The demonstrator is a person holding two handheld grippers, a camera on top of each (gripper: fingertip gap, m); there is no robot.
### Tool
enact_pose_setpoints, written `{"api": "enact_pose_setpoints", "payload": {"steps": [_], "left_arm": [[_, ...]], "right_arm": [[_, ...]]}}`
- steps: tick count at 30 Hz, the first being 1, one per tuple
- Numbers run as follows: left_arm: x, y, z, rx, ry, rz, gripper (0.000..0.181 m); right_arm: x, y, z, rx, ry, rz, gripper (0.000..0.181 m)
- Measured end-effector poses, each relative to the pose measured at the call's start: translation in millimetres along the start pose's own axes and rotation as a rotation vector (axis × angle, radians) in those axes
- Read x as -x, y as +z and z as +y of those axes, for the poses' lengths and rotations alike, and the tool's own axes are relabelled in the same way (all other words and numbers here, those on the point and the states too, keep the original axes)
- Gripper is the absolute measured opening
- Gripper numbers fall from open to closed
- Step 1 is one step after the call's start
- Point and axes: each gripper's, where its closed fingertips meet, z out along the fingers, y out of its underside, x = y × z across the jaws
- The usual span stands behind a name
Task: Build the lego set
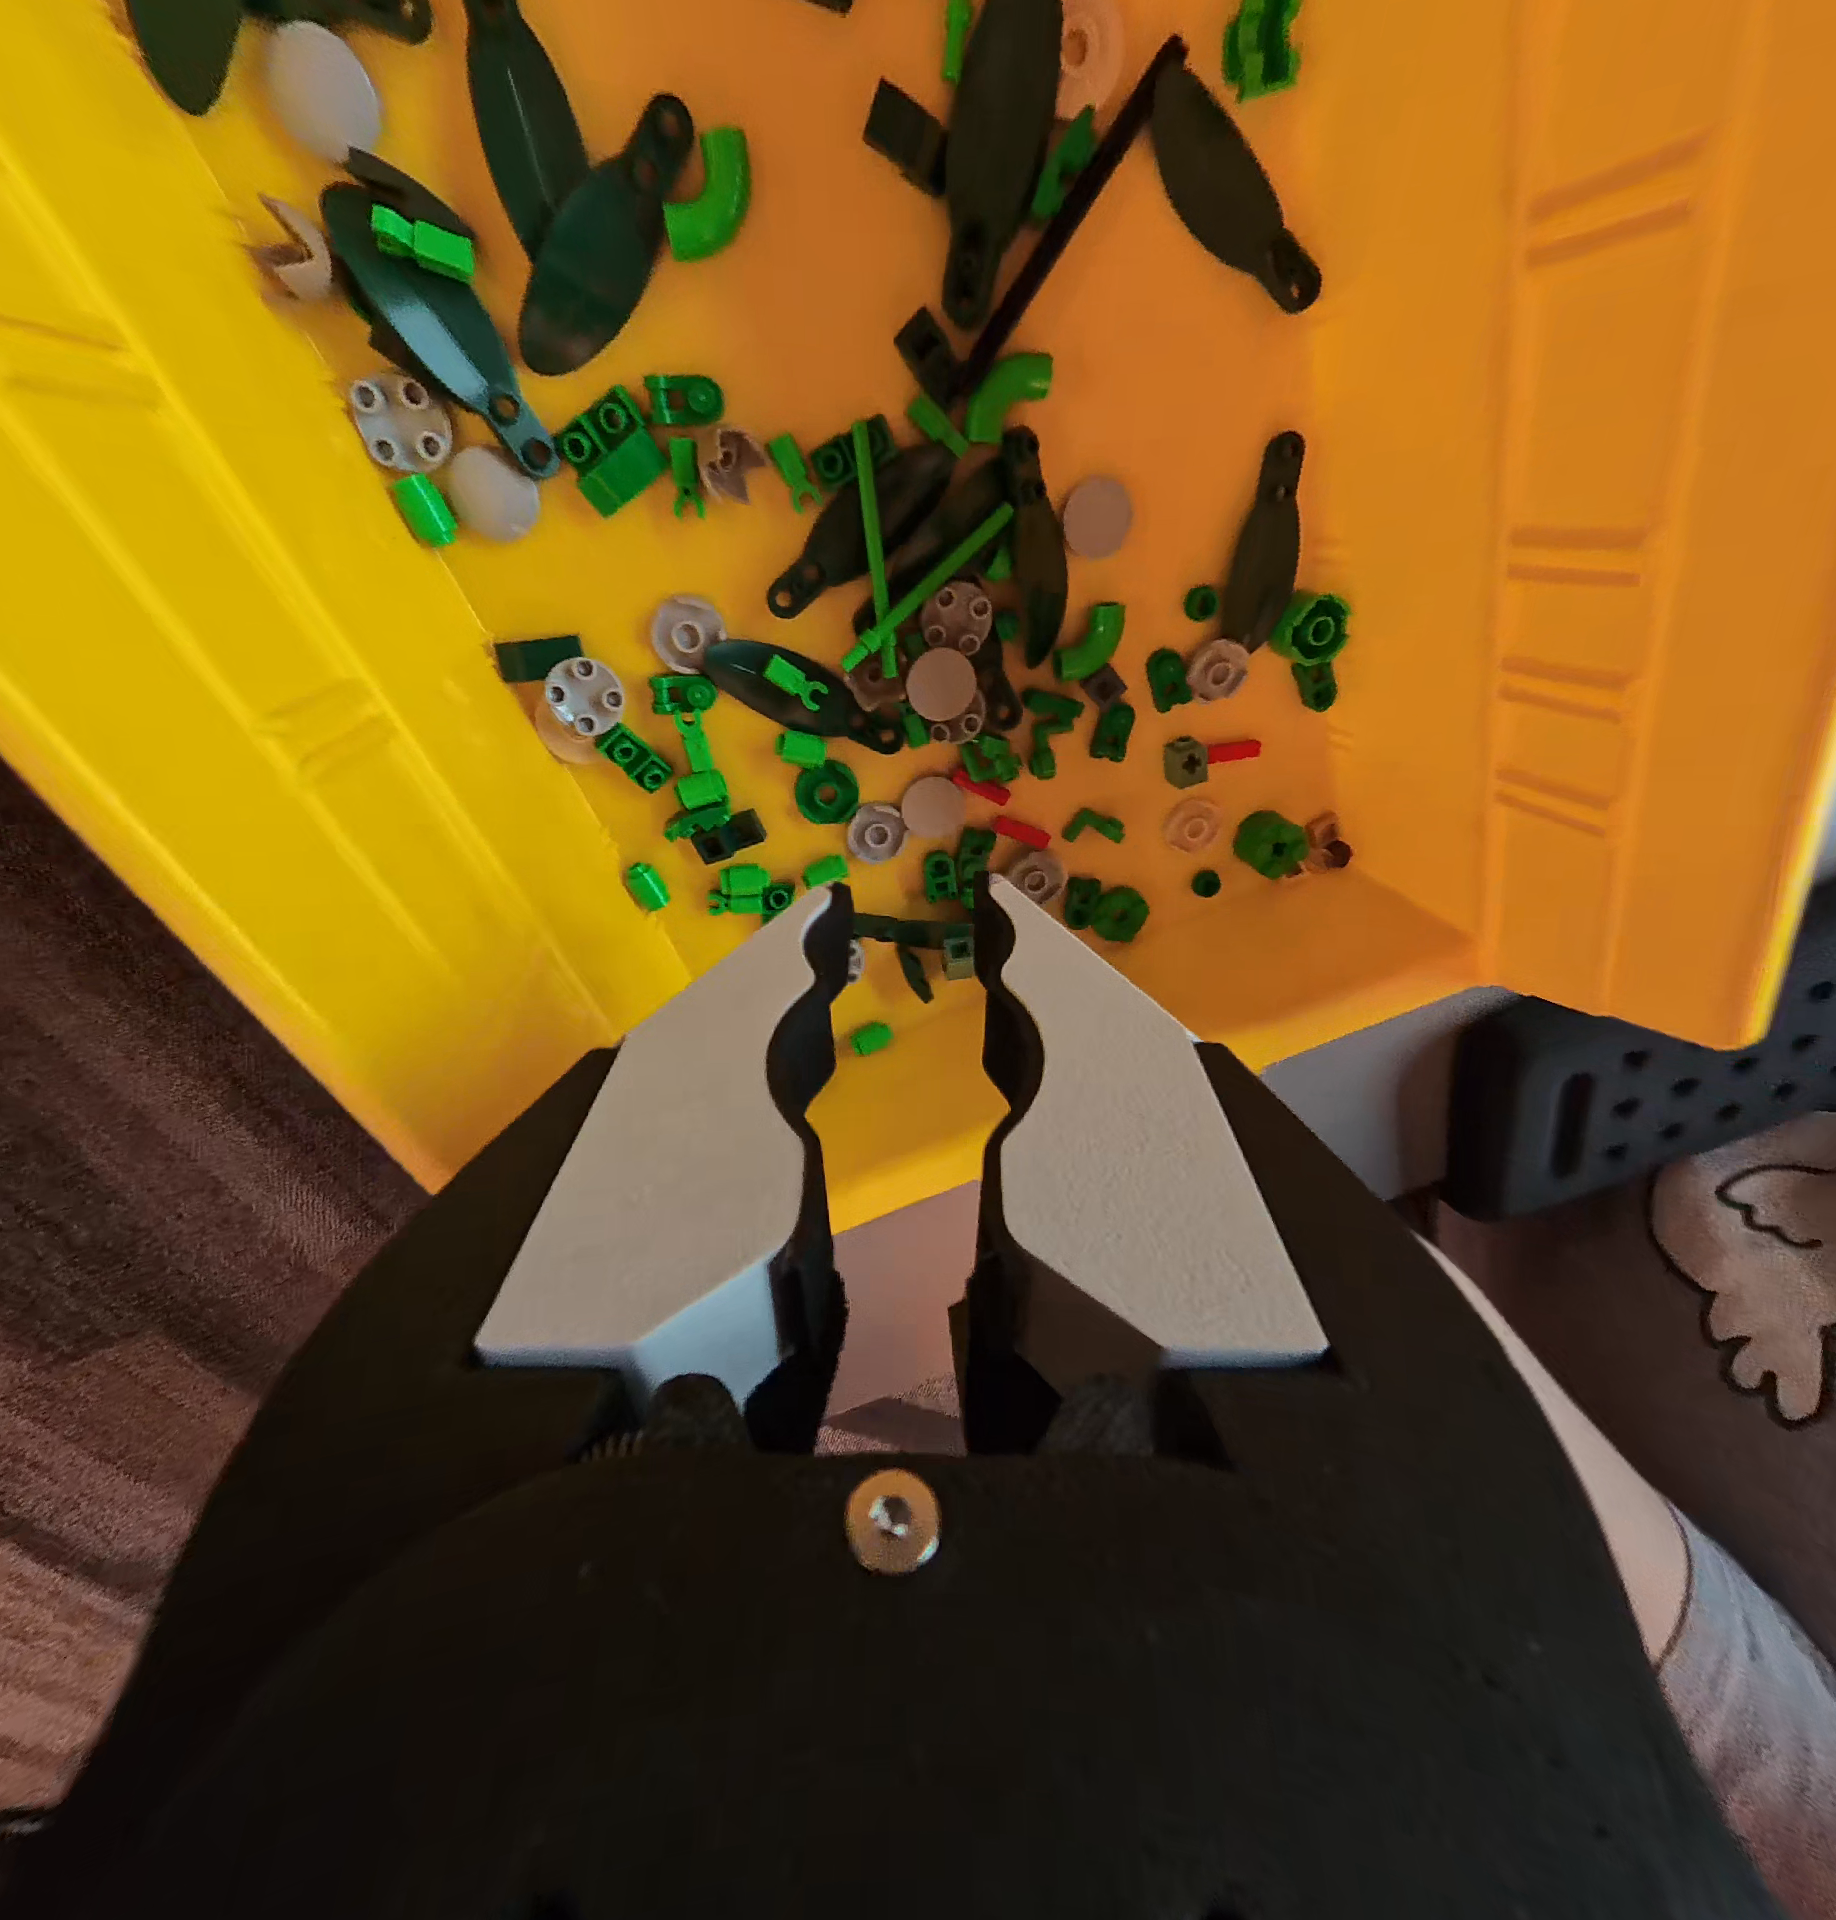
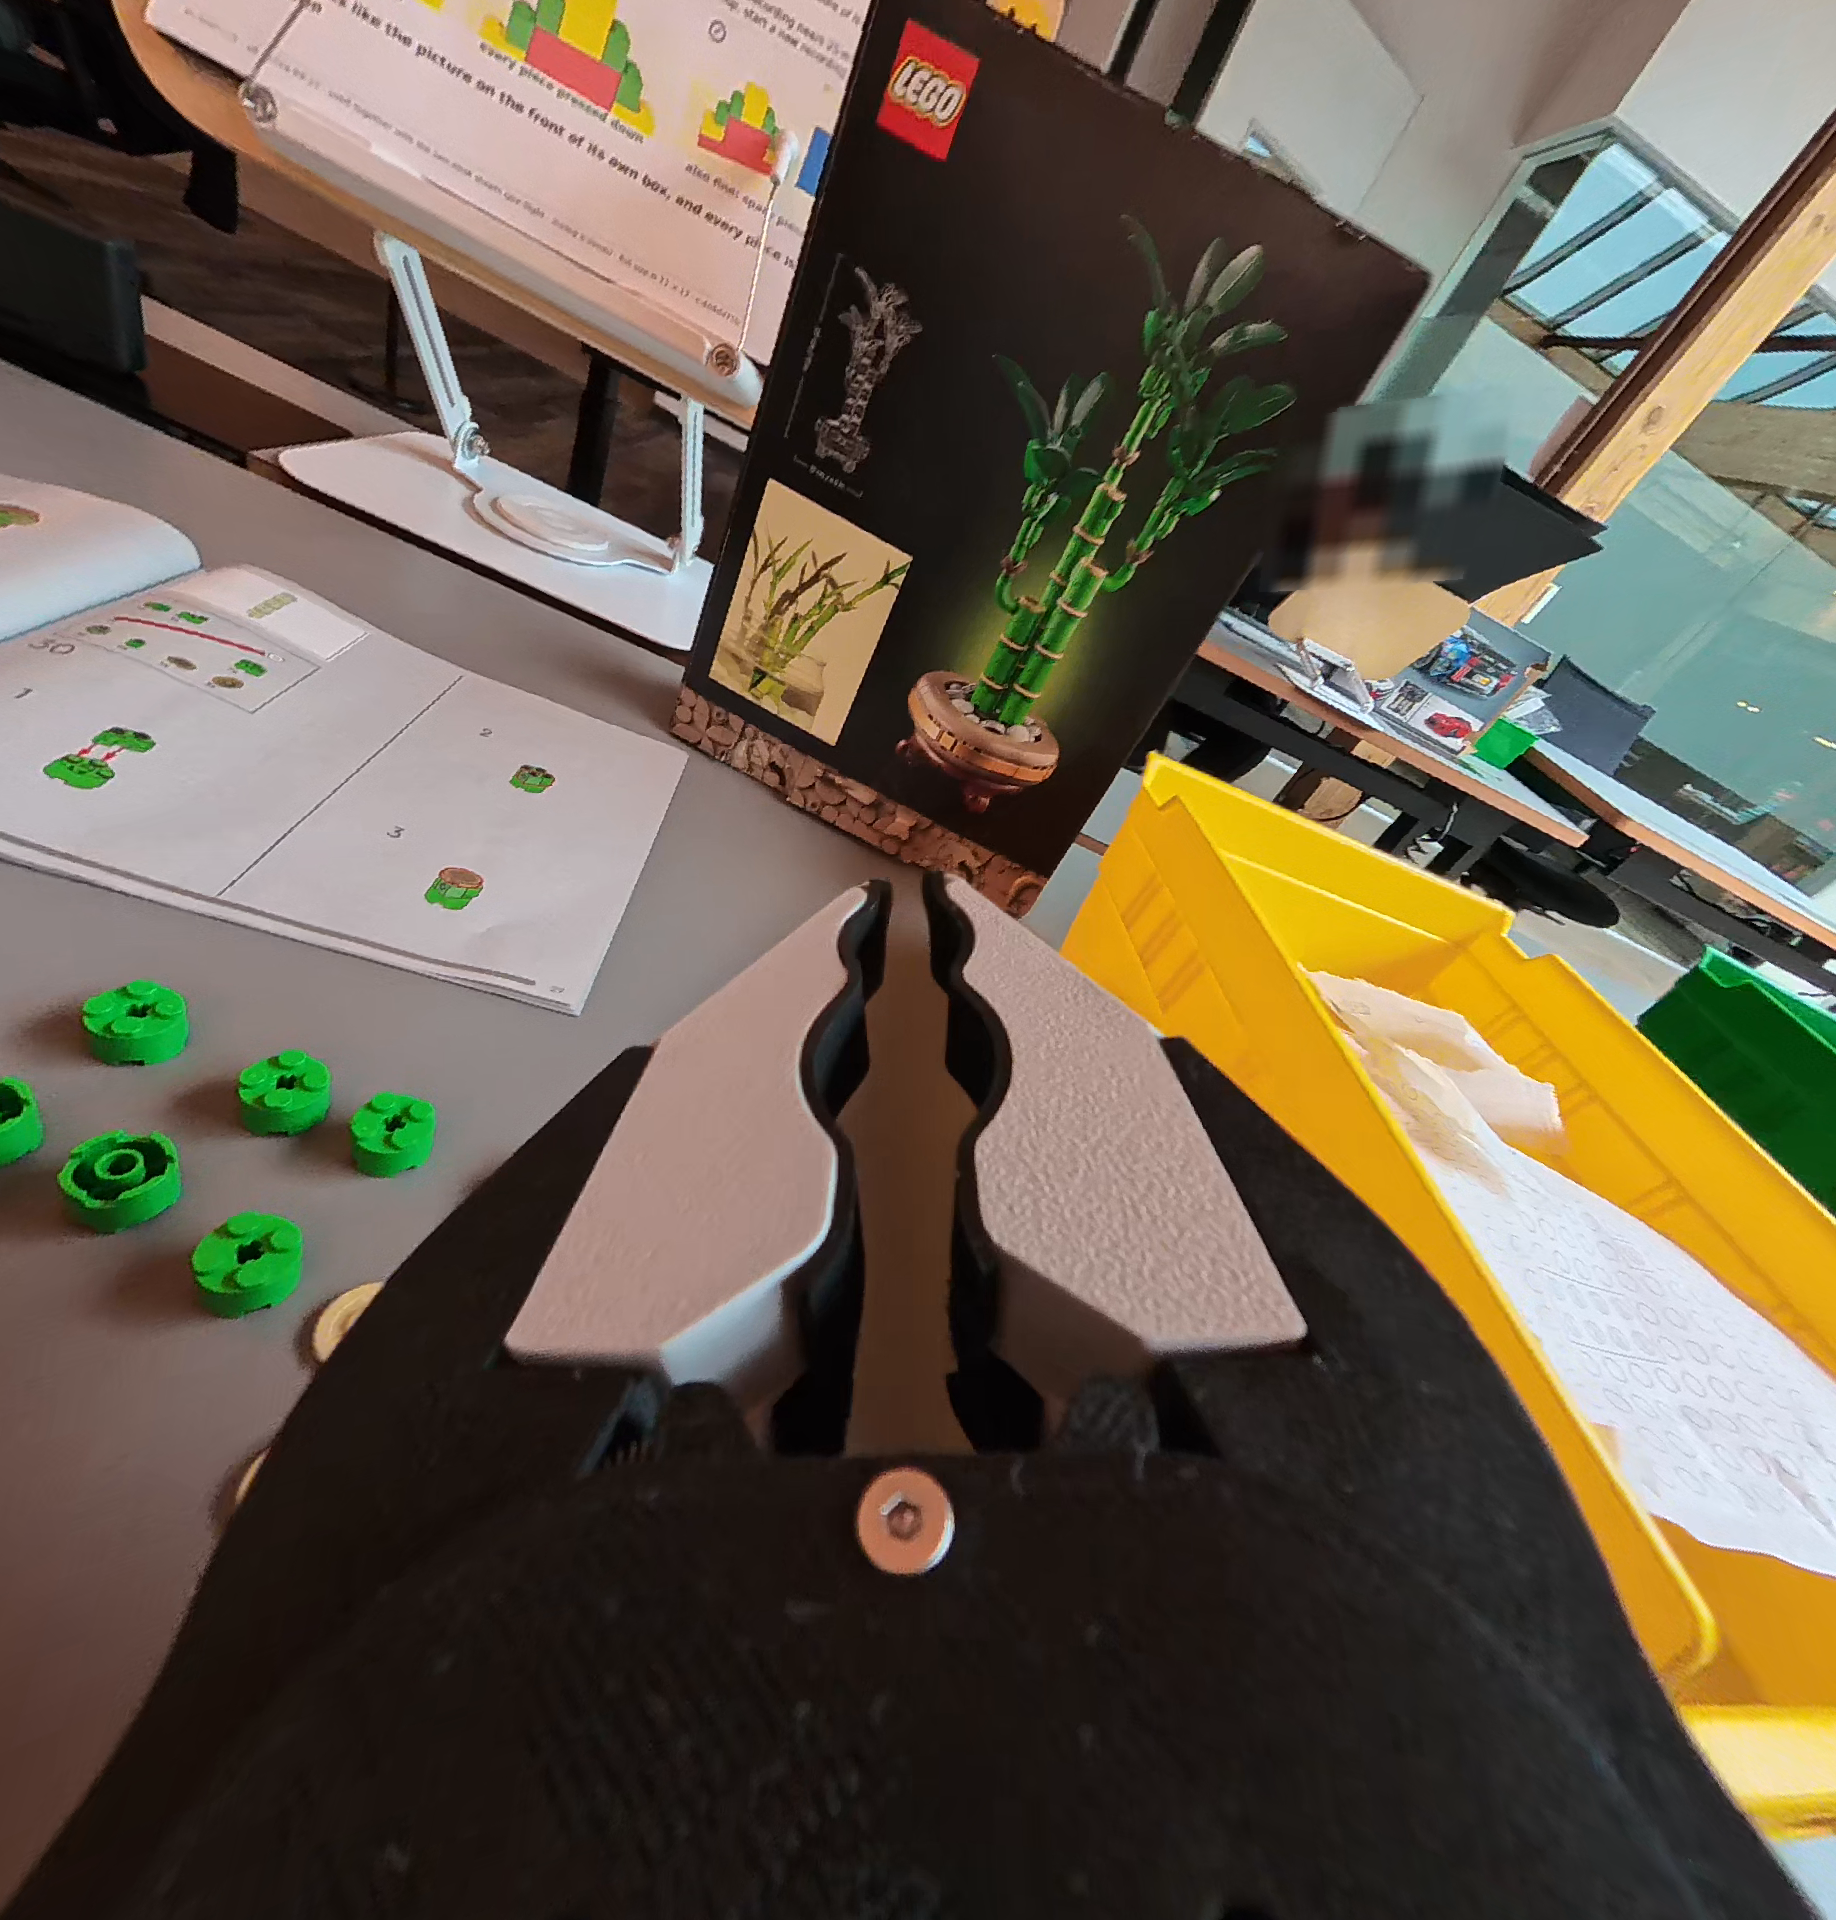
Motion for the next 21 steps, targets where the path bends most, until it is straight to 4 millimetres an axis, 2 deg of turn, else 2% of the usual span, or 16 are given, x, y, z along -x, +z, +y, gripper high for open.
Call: {"api": "enact_pose_setpoints", "payload": {"steps": [4, 7, 10, 13, 16, 18, 19, 21], "left_arm": [[-18, -3, 5, 0.015, 0.055, 0.029, 0.017], [-32, 9, 11, 0.099, 0.07, 0.098, 0.015], [-35, 25, 14, 0.206, 0.064, 0.132, 0.018], [-34, 33, 16, 0.235, 0.058, 0.106, 0.019], [-26, 35, 14, 0.164, 0.125, -0.01, 0.023], [-40, 33, 11, 0.038, 0.247, 0.019, 0.017], [-48, 29, 10, -0.032, 0.302, 0.025, 0.017], [-40, 15, -1, -0.166, 0.391, -0.119, 0.03]], "right_arm": [[-14, 0, 0, -0.013, 0.035, 0.039, 0.007], [-21, 0, 6, -0.001, 0.065, 0.057, 0.007], [-24, 1, 7, -0.002, 0.086, 0.057, 0.008], [-22, 0, 3, -0.021, 0.086, 0.046, 0.008], [-18, -1, -3, -0.045, 0.09, 0.025, 0.008], [-15, 0, -6, -0.059, 0.107, 0.003, 0.009], [-13, 0, -7, -0.062, 0.116, -0.008, 0.009], [-11, 1, -9, -0.069, 0.128, -0.023, 0.01]]}}
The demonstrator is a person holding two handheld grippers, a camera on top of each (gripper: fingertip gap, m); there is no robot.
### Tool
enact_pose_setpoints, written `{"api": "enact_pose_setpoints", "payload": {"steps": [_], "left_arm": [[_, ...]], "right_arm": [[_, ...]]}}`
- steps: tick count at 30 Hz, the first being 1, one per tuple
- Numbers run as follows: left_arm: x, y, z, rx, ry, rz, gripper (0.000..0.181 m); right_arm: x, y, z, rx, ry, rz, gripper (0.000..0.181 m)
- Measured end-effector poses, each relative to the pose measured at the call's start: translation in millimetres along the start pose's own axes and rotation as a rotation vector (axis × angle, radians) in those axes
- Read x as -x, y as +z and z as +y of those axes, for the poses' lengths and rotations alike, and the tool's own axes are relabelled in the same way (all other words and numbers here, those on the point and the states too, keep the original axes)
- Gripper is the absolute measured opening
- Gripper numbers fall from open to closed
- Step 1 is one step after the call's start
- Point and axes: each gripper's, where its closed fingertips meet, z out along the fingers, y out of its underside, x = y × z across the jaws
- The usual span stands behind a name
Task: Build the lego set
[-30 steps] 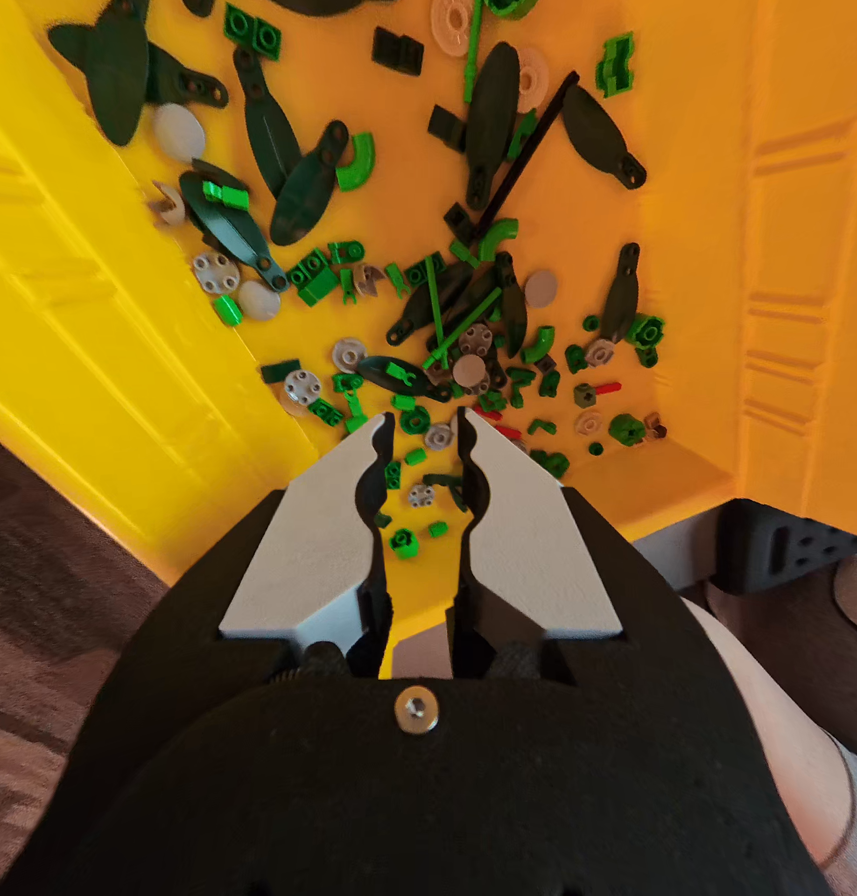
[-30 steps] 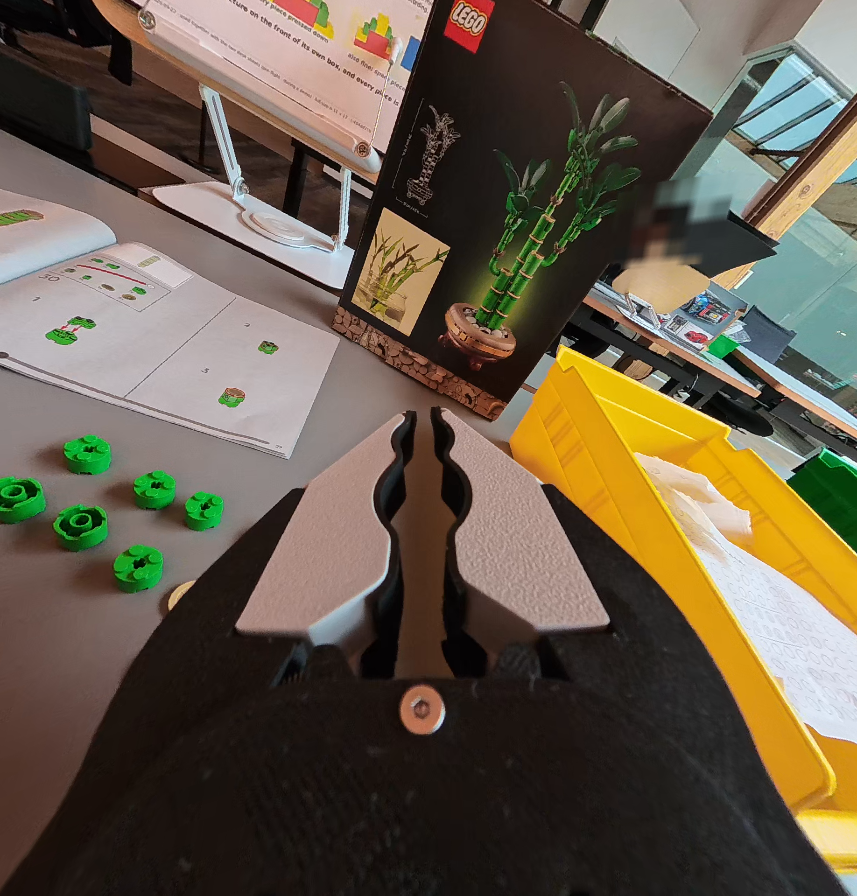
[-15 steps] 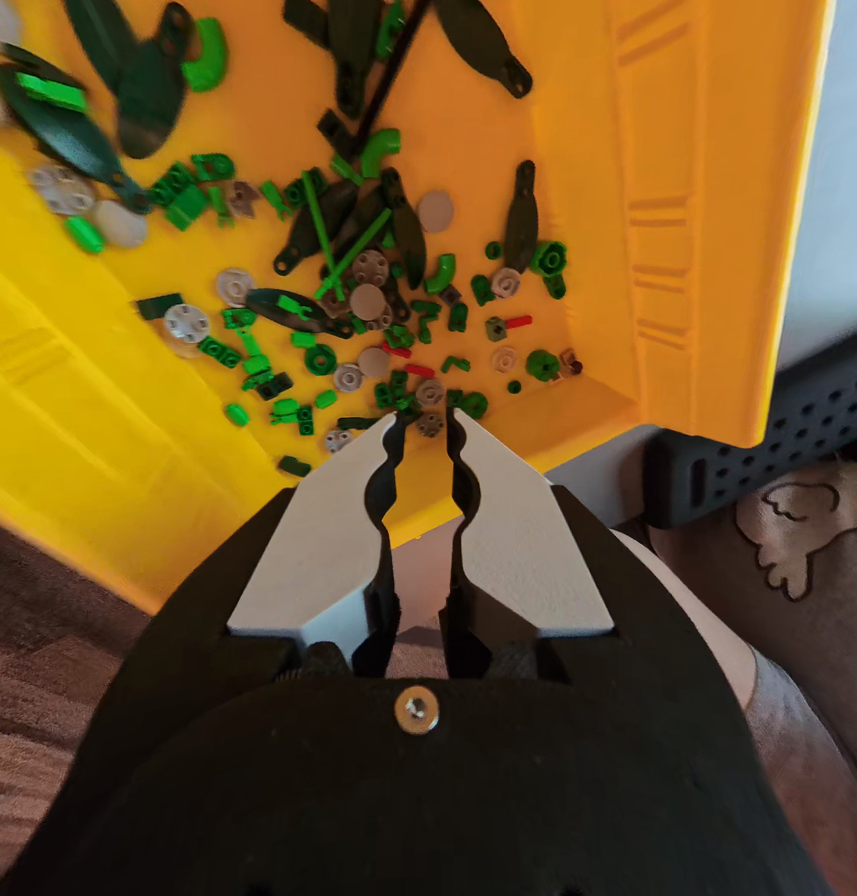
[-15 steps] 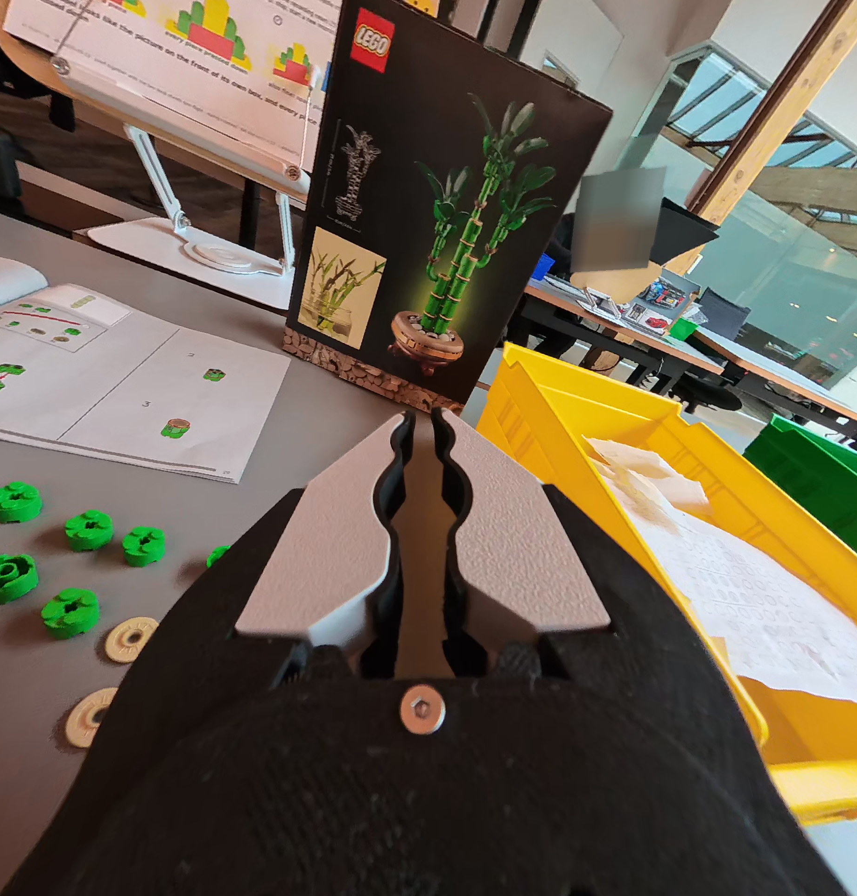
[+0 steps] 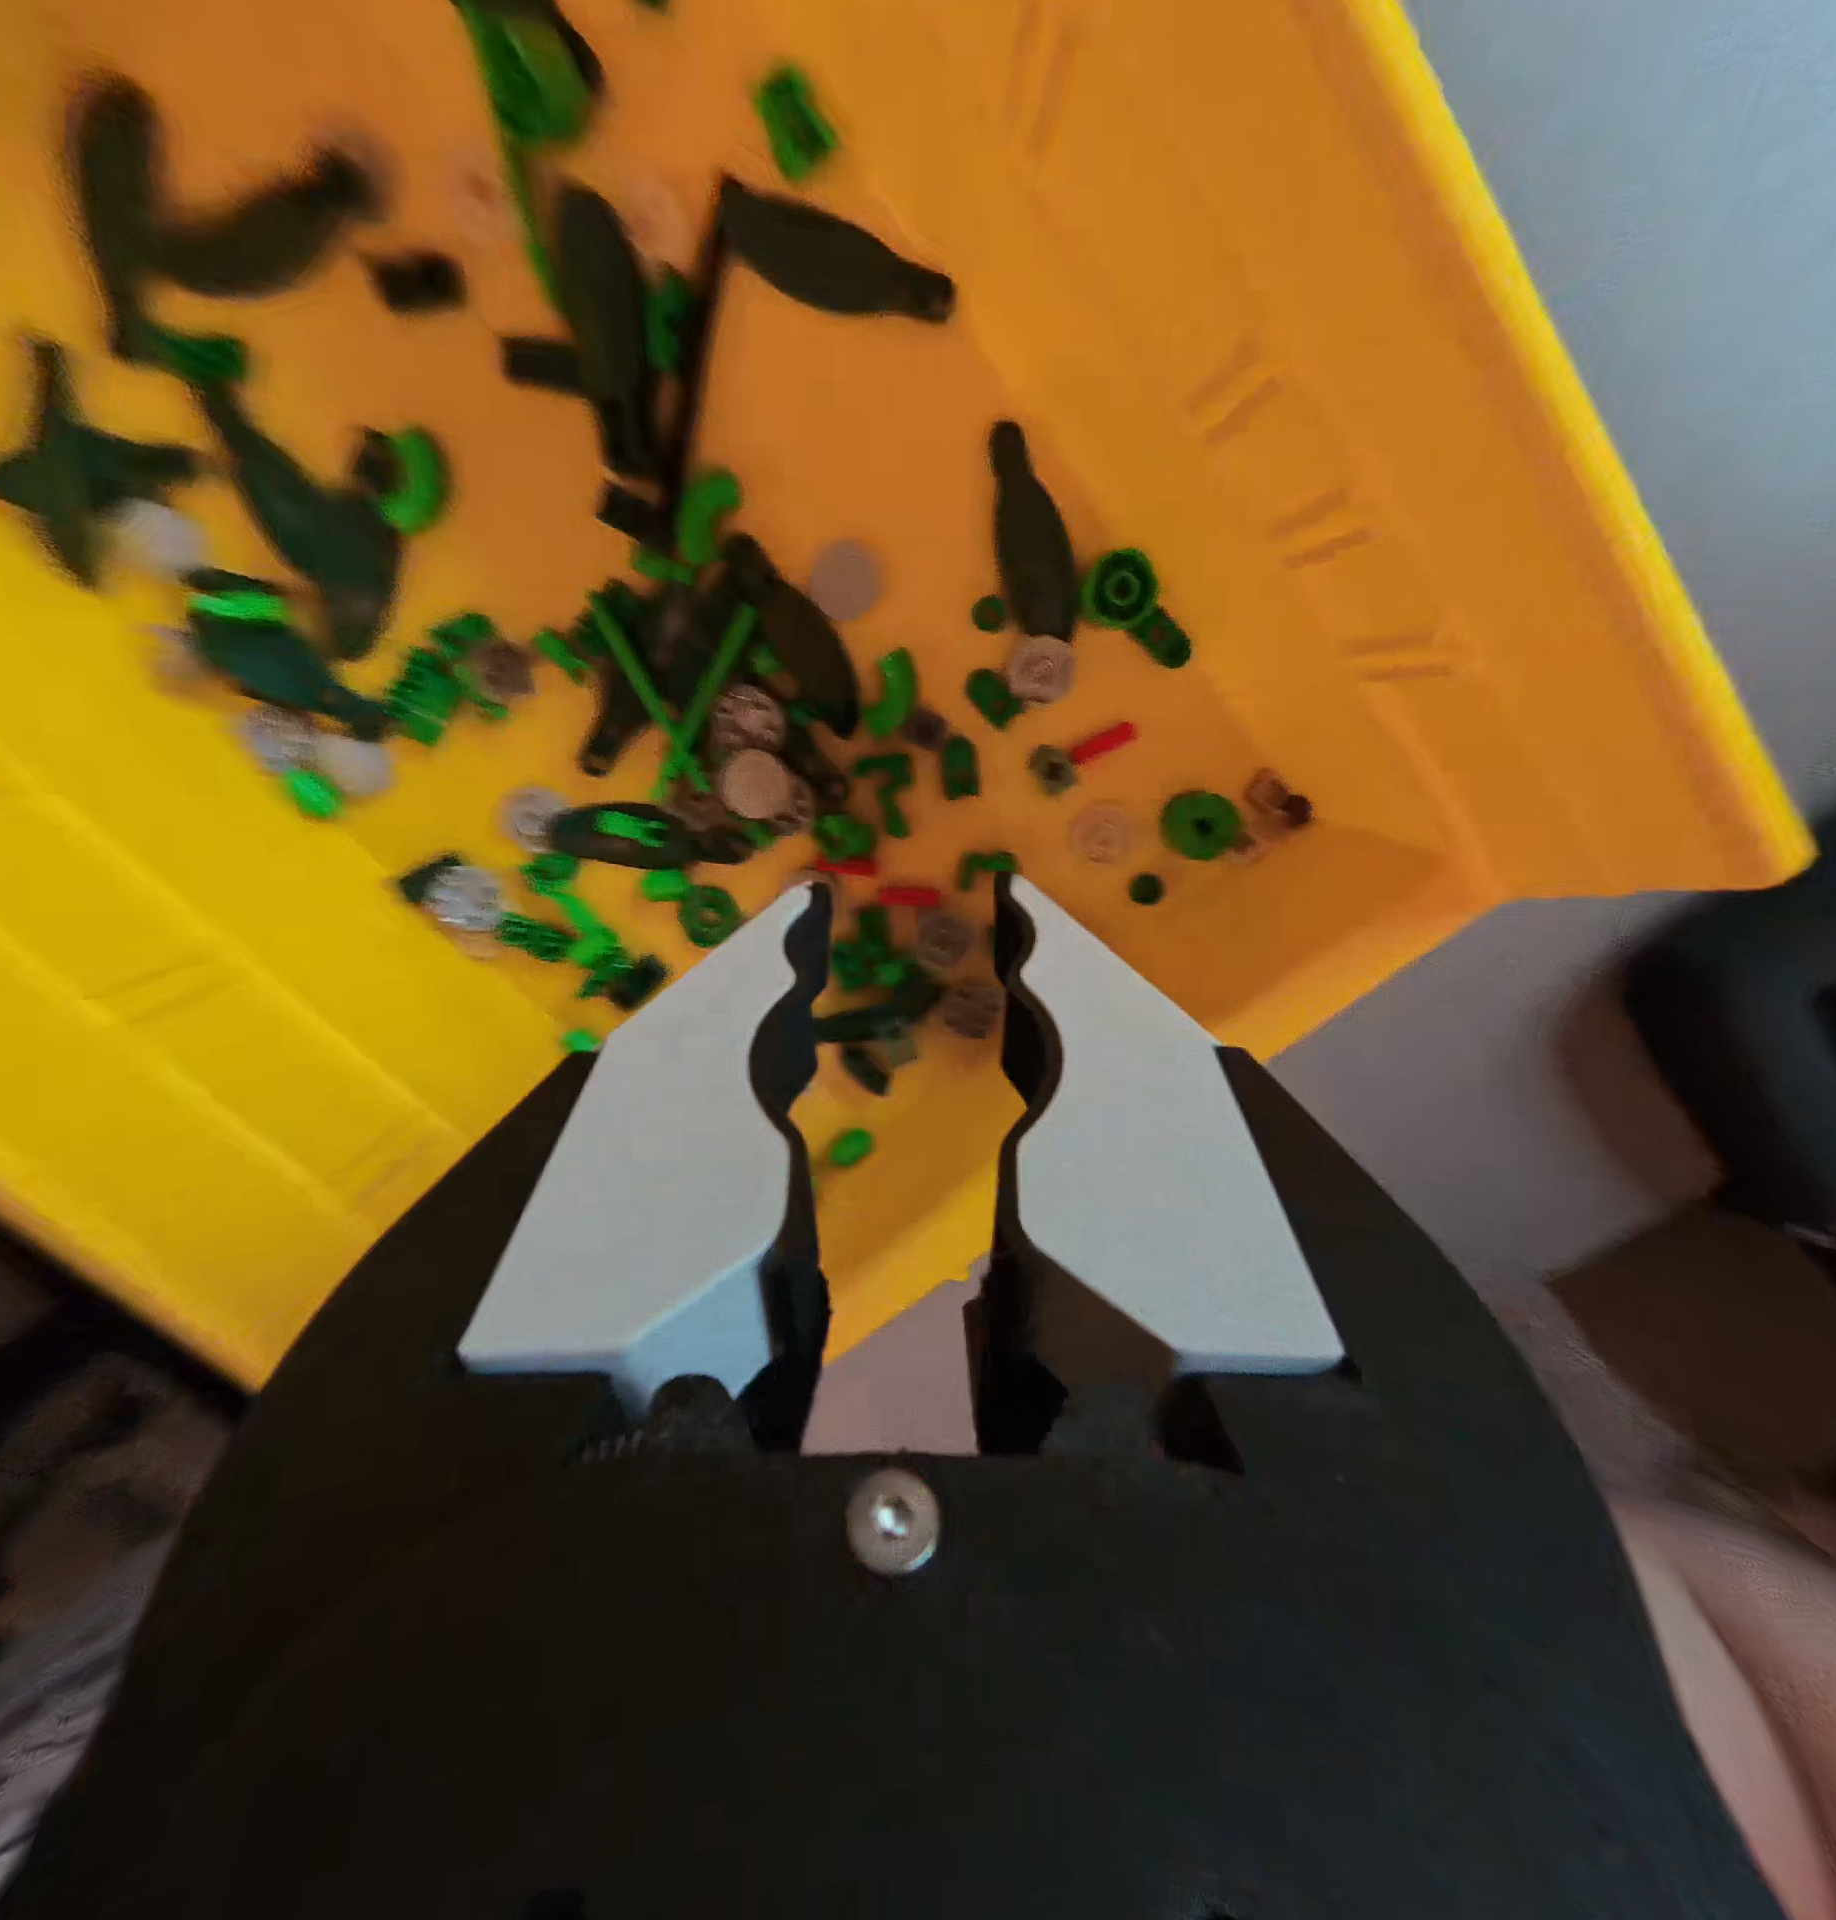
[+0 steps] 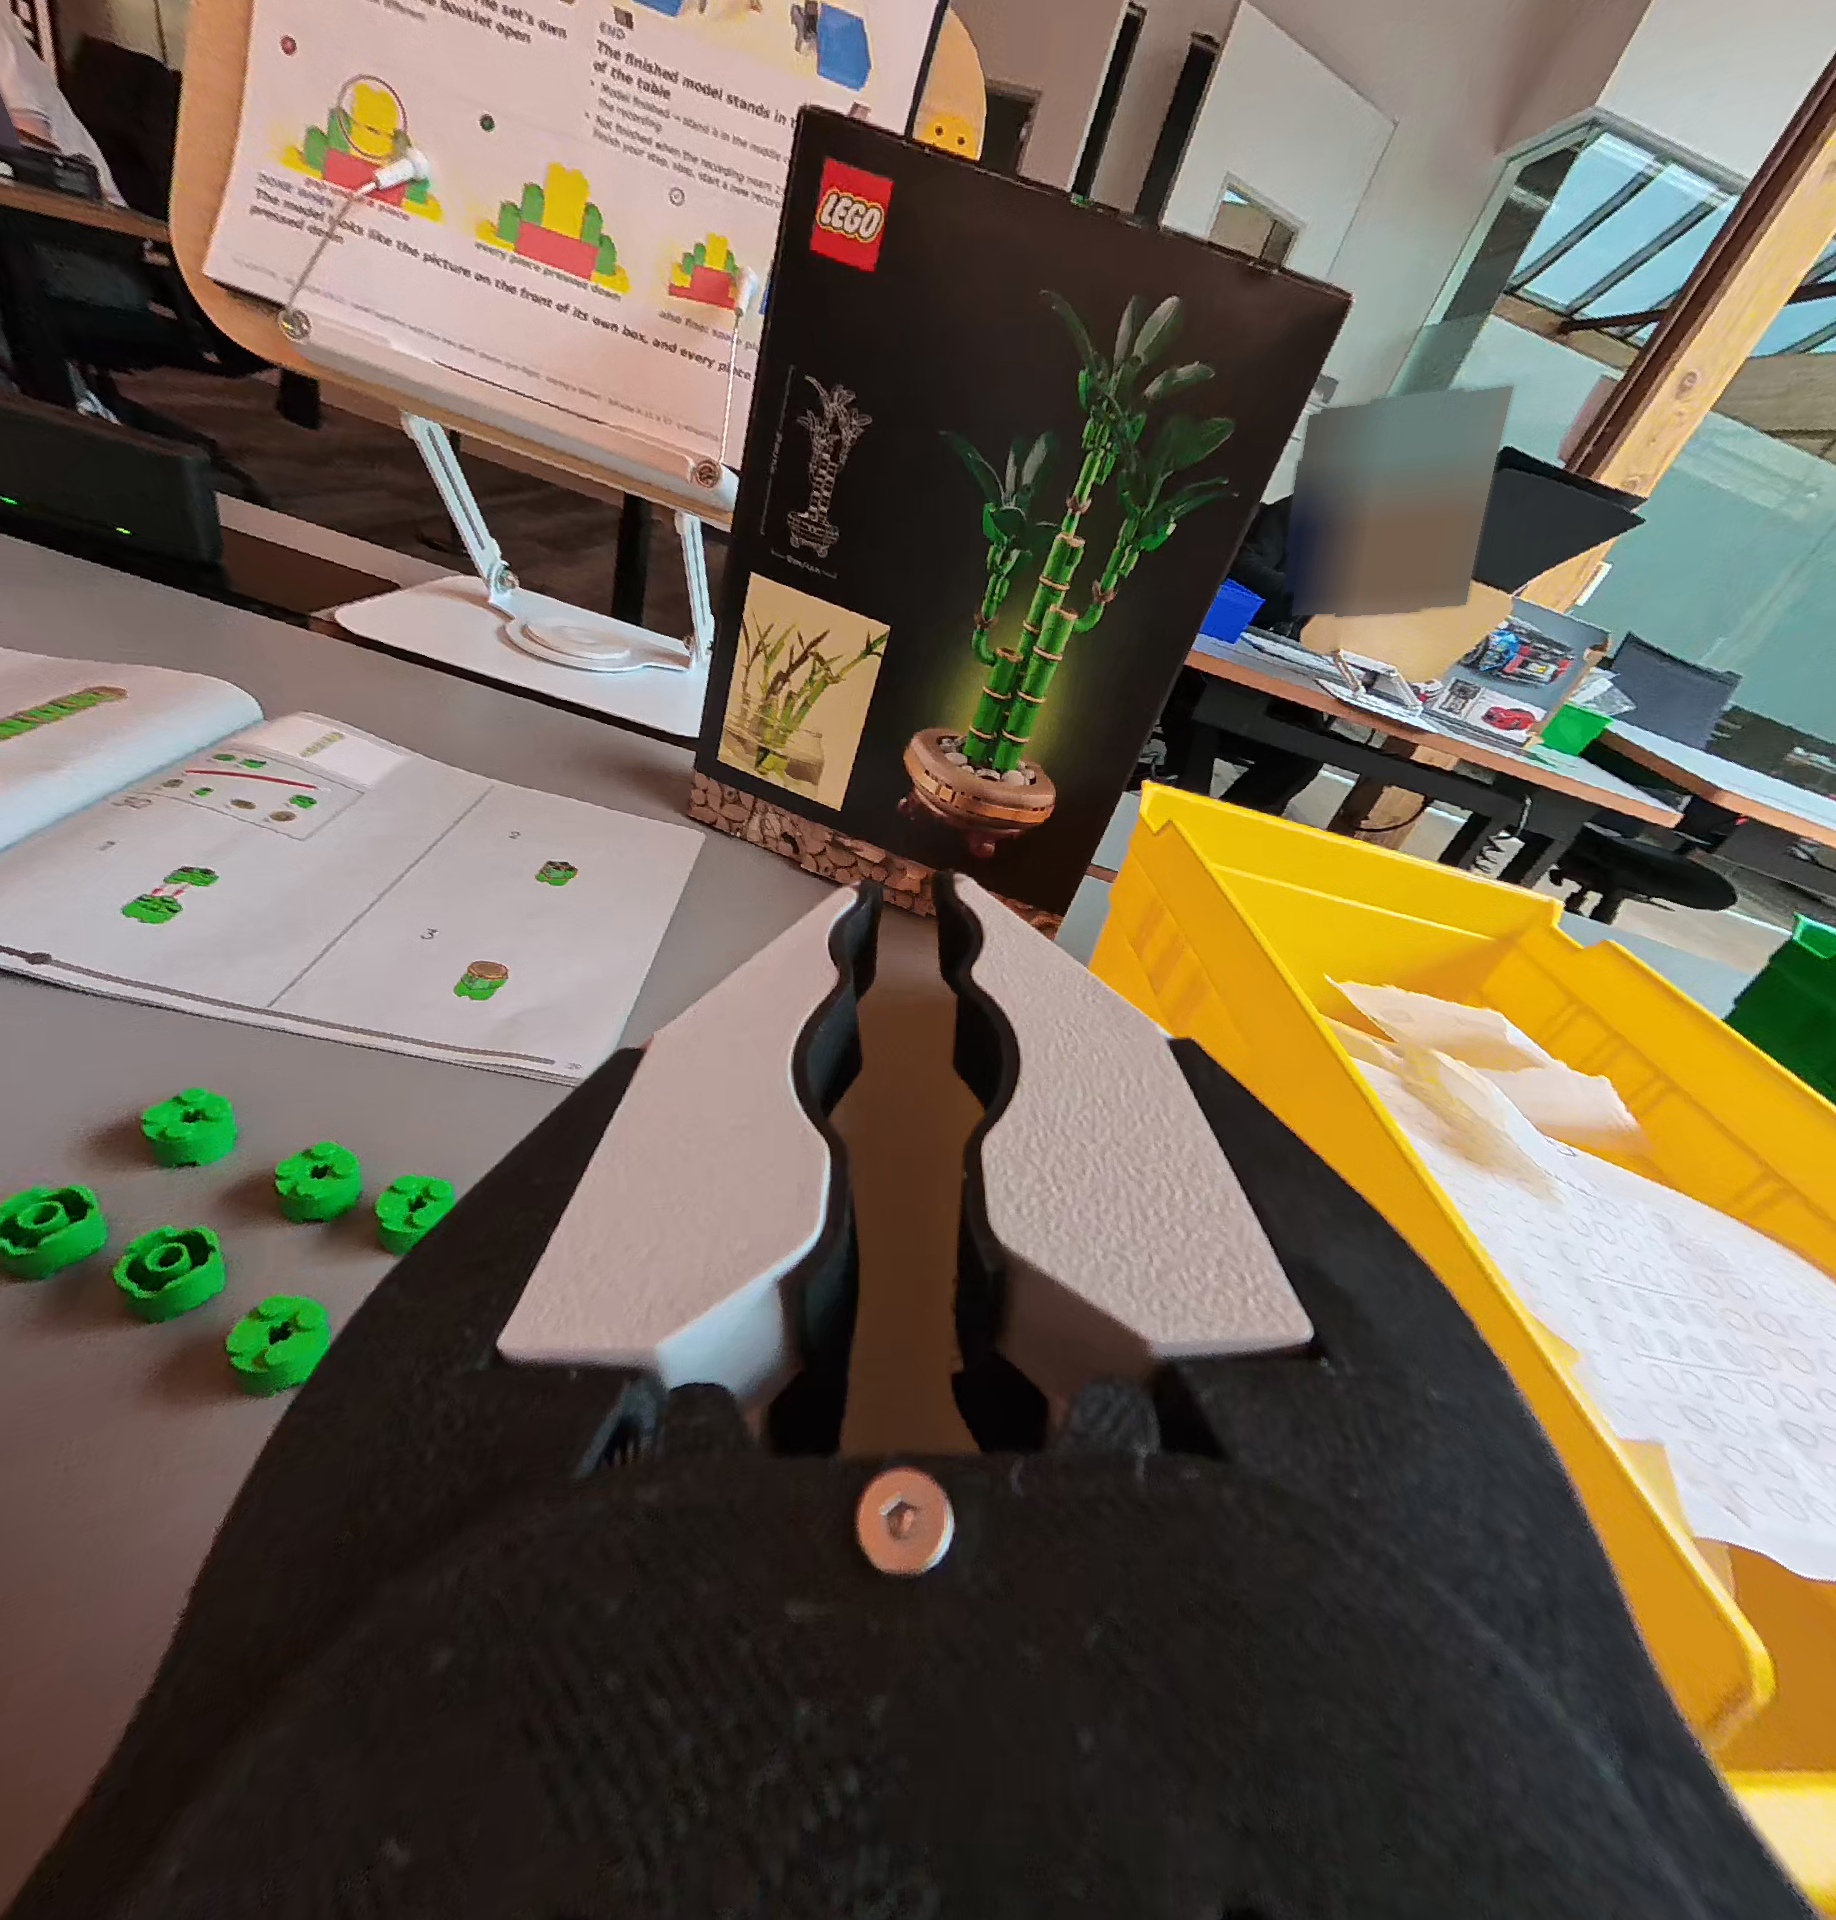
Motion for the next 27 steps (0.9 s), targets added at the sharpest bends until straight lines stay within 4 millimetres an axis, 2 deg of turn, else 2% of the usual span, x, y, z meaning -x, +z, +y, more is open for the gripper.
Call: {"api": "enact_pose_setpoints", "payload": {"steps": [4, 5, 6, 7, 8, 12, 14, 17, 21, 27], "left_arm": [[9, -7, 12, 0.018, 0.206, -0.152, 0.038], [11, -5, 14, 0.03, 0.233, -0.176, 0.037], [7, -1, 14, 0.035, 0.243, -0.159, 0.029], [3, 4, 14, 0.032, 0.215, -0.131, 0.015], [-3, 10, 14, 0.041, 0.163, -0.079, 0.015], [-12, 20, 6, 0.021, 0.004, 0.054, 0.044], [-14, 20, 1, -0.014, 0.0, 0.08, 0.041], [-4, 18, 1, -0.018, 0.039, -0.006, 0.033], [-6, 14, -2, -0.033, 0.032, -0.021, 0.032], [-4, 9, 10, -0.001, 0.051, -0.036, 0.032]], "right_arm": [[1, -1, -5, -0.021, 0.016, -0.013, 0.011], [1, -2, -6, -0.024, 0.02, -0.015, 0.011], [1, -3, -8, -0.029, 0.025, -0.017, 0.012], [1, -4, -9, -0.036, 0.03, -0.021, 0.012], [0, -5, -10, -0.041, 0.035, -0.023, 0.012], [-2, -10, -18, -0.081, 0.059, -0.026, 0.013], [-2, -11, -19, -0.089, 0.076, -0.034, 0.013], [0, -10, -18, -0.086, 0.093, -0.056, 0.013], [2, -10, -21, -0.096, 0.099, -0.074, 0.013], [6, -10, -23, -0.101, 0.103, -0.097, 0.013]]}}
